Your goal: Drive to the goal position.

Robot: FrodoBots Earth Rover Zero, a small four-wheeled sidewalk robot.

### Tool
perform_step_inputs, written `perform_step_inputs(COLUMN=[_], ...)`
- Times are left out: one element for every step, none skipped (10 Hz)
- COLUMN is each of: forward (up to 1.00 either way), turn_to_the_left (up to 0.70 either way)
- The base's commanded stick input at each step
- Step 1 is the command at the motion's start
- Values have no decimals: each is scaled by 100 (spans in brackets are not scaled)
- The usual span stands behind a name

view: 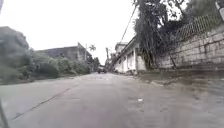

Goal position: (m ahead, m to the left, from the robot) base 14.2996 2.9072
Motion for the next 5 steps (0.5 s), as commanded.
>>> perform_step_inputs(forward=[85, 85, 85, 85, 85], turn_to_the_left=[-31, -33, -30, -18, 0])
